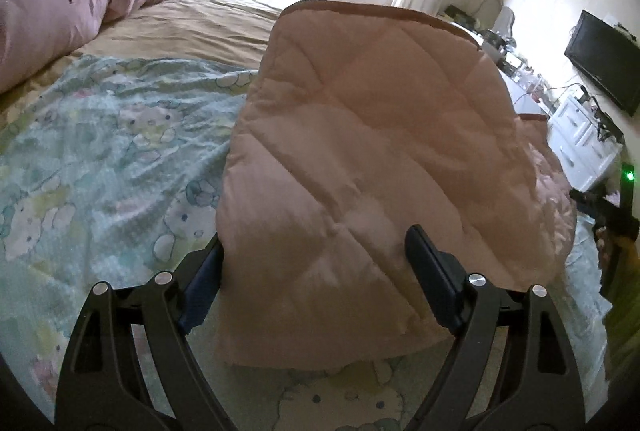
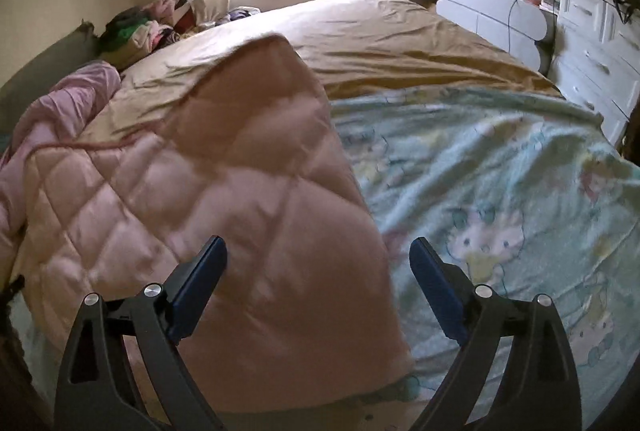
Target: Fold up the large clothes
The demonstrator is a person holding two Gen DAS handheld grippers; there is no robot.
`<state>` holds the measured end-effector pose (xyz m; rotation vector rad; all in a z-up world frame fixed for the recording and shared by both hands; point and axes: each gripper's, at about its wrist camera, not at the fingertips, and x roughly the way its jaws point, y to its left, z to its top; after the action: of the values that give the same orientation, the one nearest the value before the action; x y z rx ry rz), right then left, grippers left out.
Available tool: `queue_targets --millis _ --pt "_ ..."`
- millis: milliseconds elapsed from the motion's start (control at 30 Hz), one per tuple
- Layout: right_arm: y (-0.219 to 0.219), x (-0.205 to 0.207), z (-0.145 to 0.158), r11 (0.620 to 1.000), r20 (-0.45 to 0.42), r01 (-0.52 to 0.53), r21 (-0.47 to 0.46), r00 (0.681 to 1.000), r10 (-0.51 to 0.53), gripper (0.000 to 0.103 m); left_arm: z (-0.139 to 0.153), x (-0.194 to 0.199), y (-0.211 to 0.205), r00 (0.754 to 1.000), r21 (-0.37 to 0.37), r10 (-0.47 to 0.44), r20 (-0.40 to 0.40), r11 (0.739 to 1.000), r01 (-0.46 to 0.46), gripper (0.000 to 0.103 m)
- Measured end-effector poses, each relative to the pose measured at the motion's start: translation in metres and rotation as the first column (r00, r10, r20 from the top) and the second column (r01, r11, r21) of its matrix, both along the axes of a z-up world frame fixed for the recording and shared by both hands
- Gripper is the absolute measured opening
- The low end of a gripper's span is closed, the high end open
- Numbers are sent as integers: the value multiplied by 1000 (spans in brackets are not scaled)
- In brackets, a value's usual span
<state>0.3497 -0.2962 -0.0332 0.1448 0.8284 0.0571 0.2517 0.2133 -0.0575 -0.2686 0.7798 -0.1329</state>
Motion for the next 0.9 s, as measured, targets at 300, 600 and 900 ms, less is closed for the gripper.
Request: queue_targets --millis 300,600,900 --pt "16 -27 -10 995 67 -83 -61 994 87 26 3 -4 -22 999 117 -13 39 993 8 22" --pt "20 5 33 998 184 28 49 982 -36 18 47 36 -25 993 202 18 116 979 -42 15" --pt "19 57 9 988 95 137 72 985 -144 18 30 66 -18 997 148 67 46 986 -73 15"
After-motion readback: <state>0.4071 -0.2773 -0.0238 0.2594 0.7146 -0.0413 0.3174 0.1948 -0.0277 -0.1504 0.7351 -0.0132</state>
